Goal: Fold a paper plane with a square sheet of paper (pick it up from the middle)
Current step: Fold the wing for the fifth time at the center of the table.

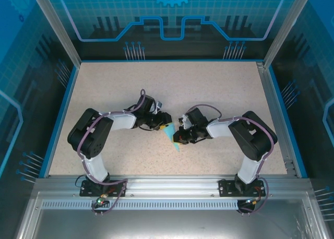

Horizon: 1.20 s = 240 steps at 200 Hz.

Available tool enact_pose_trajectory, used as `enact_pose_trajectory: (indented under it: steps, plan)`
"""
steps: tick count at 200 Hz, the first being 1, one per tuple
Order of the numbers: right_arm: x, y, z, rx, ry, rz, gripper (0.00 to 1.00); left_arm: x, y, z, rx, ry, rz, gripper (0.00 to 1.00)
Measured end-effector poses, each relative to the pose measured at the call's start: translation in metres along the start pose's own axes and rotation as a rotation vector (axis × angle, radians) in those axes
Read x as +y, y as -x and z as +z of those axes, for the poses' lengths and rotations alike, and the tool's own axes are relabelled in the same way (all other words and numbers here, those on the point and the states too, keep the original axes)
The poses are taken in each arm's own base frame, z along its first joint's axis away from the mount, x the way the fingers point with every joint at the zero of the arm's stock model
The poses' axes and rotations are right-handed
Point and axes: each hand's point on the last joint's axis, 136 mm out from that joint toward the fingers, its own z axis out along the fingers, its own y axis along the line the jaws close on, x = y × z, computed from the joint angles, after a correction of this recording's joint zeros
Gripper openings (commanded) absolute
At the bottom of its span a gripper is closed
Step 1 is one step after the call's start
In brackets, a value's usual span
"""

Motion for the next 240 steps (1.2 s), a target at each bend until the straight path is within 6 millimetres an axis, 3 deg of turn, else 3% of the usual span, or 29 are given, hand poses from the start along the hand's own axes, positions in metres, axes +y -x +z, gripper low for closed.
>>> enact_pose_trajectory:
  steps: [54,178,240]
  plan:
    - [0.0,0.0,0.001,-0.002,0.007,0.006,0.05,0.025,0.006,0.001,-0.044,0.07,-0.032,0.43]
    - [0.001,-0.001,0.001,0.0,0.008,0.005,0.05,0.049,0.049,-0.022,-0.123,0.162,-0.088,0.45]
    - [0.001,0.0,0.001,0.0,0.008,0.004,0.05,0.045,0.057,-0.037,-0.152,0.193,-0.092,0.46]
